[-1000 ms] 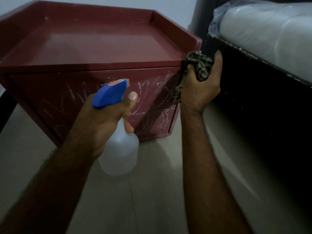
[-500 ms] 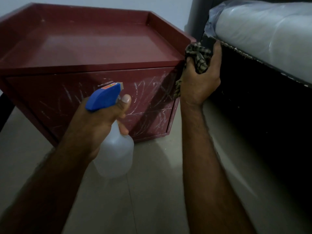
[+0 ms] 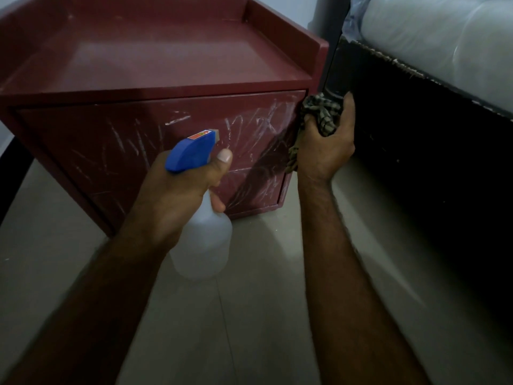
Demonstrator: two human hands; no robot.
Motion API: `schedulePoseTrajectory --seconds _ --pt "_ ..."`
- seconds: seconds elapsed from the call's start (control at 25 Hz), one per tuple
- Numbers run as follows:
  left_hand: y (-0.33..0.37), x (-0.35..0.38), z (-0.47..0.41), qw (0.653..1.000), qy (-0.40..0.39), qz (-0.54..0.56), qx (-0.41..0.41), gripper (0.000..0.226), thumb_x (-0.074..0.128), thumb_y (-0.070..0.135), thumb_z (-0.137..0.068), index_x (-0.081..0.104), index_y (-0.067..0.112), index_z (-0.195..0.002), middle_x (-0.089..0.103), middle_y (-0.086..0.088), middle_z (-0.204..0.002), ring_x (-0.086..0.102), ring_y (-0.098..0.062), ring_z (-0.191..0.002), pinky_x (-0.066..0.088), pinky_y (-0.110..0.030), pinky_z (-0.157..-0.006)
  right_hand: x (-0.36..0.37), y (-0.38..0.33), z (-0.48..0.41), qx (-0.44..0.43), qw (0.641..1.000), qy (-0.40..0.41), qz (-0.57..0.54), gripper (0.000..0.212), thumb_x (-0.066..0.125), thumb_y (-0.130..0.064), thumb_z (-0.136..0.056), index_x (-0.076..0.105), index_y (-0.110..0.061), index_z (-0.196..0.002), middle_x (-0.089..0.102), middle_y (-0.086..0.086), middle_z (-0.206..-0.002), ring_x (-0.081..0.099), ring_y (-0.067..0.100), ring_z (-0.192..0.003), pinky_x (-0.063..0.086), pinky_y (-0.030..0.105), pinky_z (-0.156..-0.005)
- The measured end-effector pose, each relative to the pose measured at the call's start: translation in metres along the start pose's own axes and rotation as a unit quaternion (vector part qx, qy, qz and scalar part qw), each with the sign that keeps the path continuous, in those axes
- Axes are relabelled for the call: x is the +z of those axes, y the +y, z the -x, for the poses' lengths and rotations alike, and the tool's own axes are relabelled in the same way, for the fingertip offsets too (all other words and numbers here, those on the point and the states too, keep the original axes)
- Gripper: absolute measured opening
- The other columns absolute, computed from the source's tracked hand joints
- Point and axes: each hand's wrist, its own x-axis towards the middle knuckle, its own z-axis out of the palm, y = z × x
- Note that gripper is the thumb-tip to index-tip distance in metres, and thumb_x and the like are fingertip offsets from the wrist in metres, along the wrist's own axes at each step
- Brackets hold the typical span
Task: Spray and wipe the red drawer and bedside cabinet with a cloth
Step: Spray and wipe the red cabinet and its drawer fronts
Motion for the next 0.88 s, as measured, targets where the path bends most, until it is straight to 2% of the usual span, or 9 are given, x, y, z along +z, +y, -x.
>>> schedulePoseTrajectory --seconds 0.12,0.24,0.32,0.48,0.52,0.6,0.68,0.76,0.88 --pt "-0.004 -0.001 0.0 1.0 0.002 0.008 -0.001 0.036 0.076 0.057 -0.083 0.069 0.024 -0.094 0.071 -0.01 -0.075 0.068 -0.029 -0.058 0.058 -0.064 -0.082 -0.001 0.007 0.001 0.017 1.0 0.002 -0.009 0.074 0.08 -0.009 -0.082 0.054 -0.015 -0.151 0.068 -0.002 -0.135 0.064 -0.001 -0.113 0.048 0.013 -0.101" --pt "-0.006 -0.004 -0.001 1.0 0.0 0.013 0.01 0.031 0.075 0.05 -0.088 0.07 0.031 -0.111 0.071 0.002 -0.077 0.068 -0.026 -0.057 0.06 -0.059 -0.081 0.003 0.004 -0.001 0.002 1.0 0.019 -0.014 0.079 0.081 -0.012 -0.08 0.051 -0.017 -0.153 0.069 -0.004 -0.134 0.058 -0.024 -0.1 0.043 0.002 -0.093" --pt "-0.006 -0.006 -0.002 1.0 0.002 0.011 0.012 0.033 0.074 0.047 -0.09 0.068 0.029 -0.116 0.07 0.005 -0.077 0.068 -0.024 -0.056 0.061 -0.054 -0.078 0.009 0.001 0.009 -0.025 0.999 0.019 -0.012 0.079 0.082 -0.011 -0.08 0.051 -0.015 -0.153 0.069 -0.002 -0.133 0.053 -0.031 -0.097 0.038 -0.002 -0.09" --pt "-0.007 -0.011 -0.002 1.0 0.002 0.007 0.019 0.027 0.072 0.049 -0.091 0.068 0.026 -0.104 0.071 0.005 -0.077 0.068 -0.022 -0.056 0.059 -0.046 -0.075 0.018 -0.002 0.032 -0.058 0.998 -0.033 -0.012 0.076 0.081 -0.01 -0.082 0.052 -0.015 -0.152 0.067 -0.01 -0.13 0.062 -0.006 -0.109 0.042 0.006 -0.094" --pt "-0.007 -0.012 -0.002 1.0 0.002 0.009 0.02 0.026 0.072 0.049 -0.091 0.068 0.027 -0.104 0.071 0.006 -0.076 0.068 -0.022 -0.056 0.059 -0.046 -0.075 0.017 -0.001 0.031 -0.054 0.998 -0.034 -0.018 0.076 0.081 -0.008 -0.082 0.052 -0.014 -0.152 0.064 -0.016 -0.126 0.062 -0.008 -0.107 0.043 0.008 -0.094" --pt "-0.011 -0.014 -0.002 1.0 0.003 0.011 0.02 0.023 0.072 0.048 -0.09 0.067 0.033 -0.107 0.071 0.007 -0.076 0.068 -0.022 -0.056 0.058 -0.045 -0.075 0.013 0.005 0.023 -0.042 0.999 -0.003 -0.023 0.075 0.081 -0.006 -0.08 0.053 -0.01 -0.15 0.06 -0.021 -0.116 0.055 -0.027 -0.097 0.04 0.001 -0.089" --pt "-0.016 -0.016 -0.001 1.0 0.007 0.014 0.014 0.021 0.073 0.05 -0.089 0.068 0.036 -0.104 0.071 0.007 -0.075 0.069 -0.024 -0.056 0.058 -0.046 -0.075 0.012 0.006 0.021 -0.038 0.999 0.009 -0.023 0.076 0.081 -0.004 -0.08 0.054 -0.009 -0.15 0.057 -0.026 -0.113 0.048 -0.037 -0.091 0.036 -0.005 -0.084" --pt "-0.021 -0.017 -0.001 1.0 0.013 0.01 0.008 0.024 0.074 0.051 -0.089 0.068 0.035 -0.105 0.071 0.006 -0.075 0.07 -0.025 -0.057 0.057 -0.047 -0.078 0.017 0.0 0.032 -0.047 0.999 -0.003 -0.019 0.076 0.081 -0.005 -0.08 0.053 -0.011 -0.151 0.057 -0.028 -0.114 0.052 -0.032 -0.095 0.039 -0.004 -0.087" --pt "-0.023 -0.019 -0.003 1.0 0.014 0.016 0.007 0.029 0.074 0.051 -0.089 0.068 0.034 -0.112 0.071 0.005 -0.075 0.071 -0.026 -0.058 0.058 -0.047 -0.079 0.028 -0.005 0.049 -0.07 0.996 -0.048 -0.024 0.075 0.081 -0.008 -0.082 0.053 -0.014 -0.151 0.066 -0.014 -0.131 0.066 -0.005 -0.109 0.049 0.011 -0.096"
